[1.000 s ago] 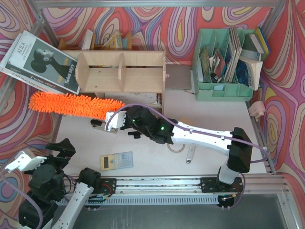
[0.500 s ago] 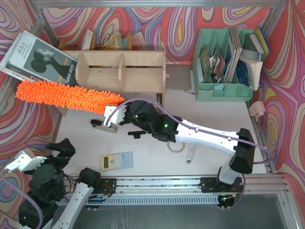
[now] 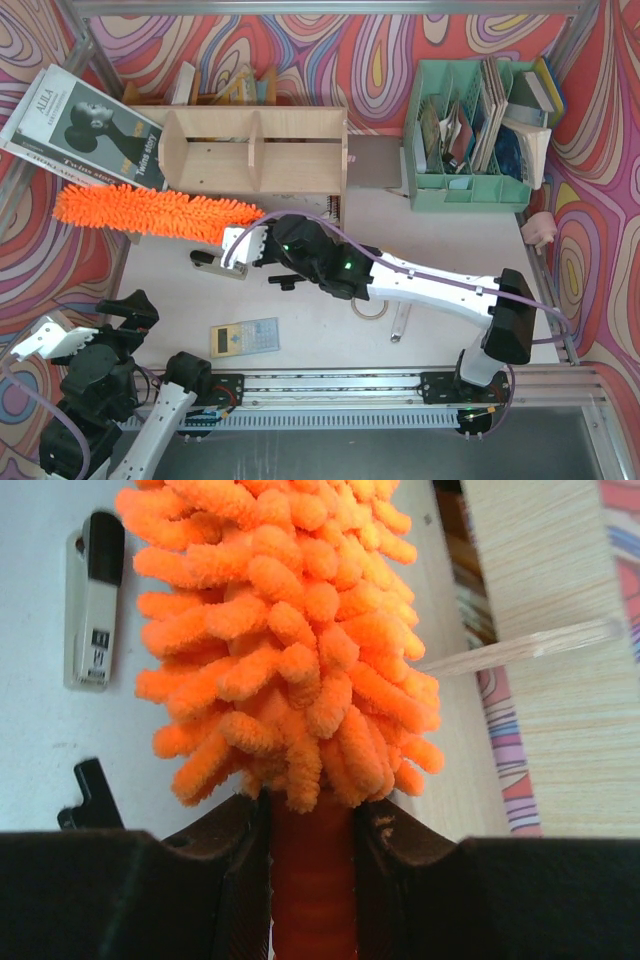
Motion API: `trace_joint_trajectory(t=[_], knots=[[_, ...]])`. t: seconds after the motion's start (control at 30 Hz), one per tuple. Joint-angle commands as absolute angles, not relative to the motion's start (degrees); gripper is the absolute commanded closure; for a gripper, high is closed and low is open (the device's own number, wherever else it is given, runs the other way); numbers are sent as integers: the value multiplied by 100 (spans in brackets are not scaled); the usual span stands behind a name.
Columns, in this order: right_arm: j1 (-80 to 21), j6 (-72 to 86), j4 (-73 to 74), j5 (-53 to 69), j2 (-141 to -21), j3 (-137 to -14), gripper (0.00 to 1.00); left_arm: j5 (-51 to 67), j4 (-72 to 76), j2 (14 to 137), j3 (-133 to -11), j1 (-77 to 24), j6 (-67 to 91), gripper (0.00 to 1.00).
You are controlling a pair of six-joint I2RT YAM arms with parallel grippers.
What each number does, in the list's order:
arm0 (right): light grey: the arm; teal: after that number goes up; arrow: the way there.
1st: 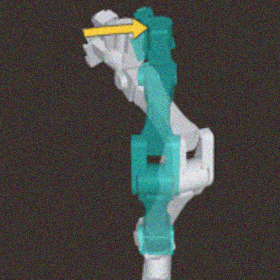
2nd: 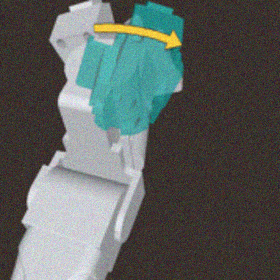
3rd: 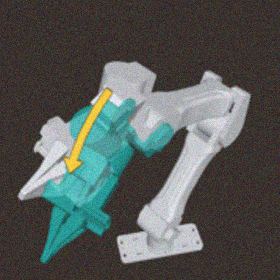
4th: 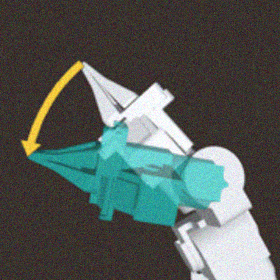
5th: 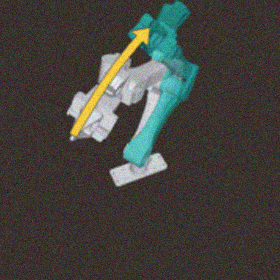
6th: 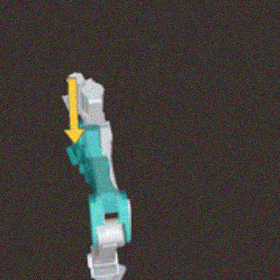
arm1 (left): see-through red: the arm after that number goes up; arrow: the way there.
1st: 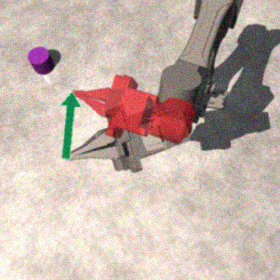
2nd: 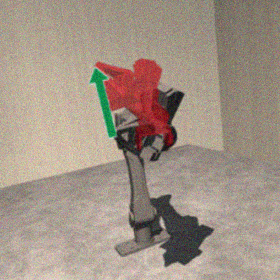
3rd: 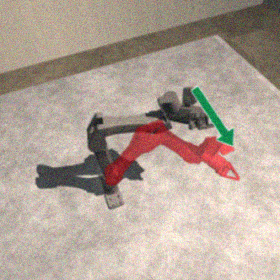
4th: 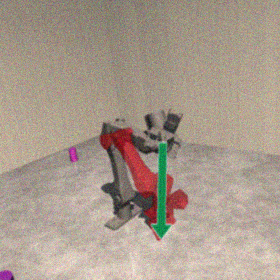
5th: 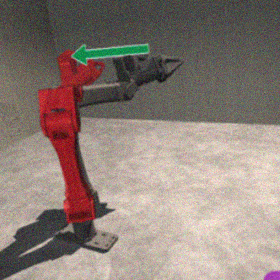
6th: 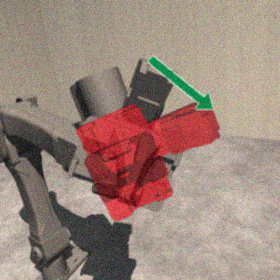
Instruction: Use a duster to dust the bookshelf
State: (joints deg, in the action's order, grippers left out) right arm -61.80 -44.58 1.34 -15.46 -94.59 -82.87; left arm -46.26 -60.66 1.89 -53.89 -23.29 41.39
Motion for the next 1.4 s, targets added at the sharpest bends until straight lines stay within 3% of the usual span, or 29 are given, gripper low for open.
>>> trace_joint_trajectory(t=[0.0,0.27,0.43,0.7,0.97,1.37], knots=[[-6122,-4261,-313,-1481,-9367,-9125,100,-4605,-6003,231,-5333,-2365,4122,2],[-6166,-4071,-248,-1341,-9704,-9776,100,-4613,-5999,205,-5322,-2364,4129,2],[-6308,-3043,-558,-1314,-9517,-9570,100,-4612,-6000,189,-5321,-2364,4132,2],[-7330,-1320,-1918,-2722,-9658,-8916,100,-4622,-6002,158,-5321,-2362,4122,2],[-7633,481,-2712,-3846,-10583,-9033,100,-4632,-5990,191,-5322,-2364,4116,2],[-7657,1203,-3396,-3782,-11598,-9379,100,-4614,-5943,401,-5321,-2364,4041,2]])
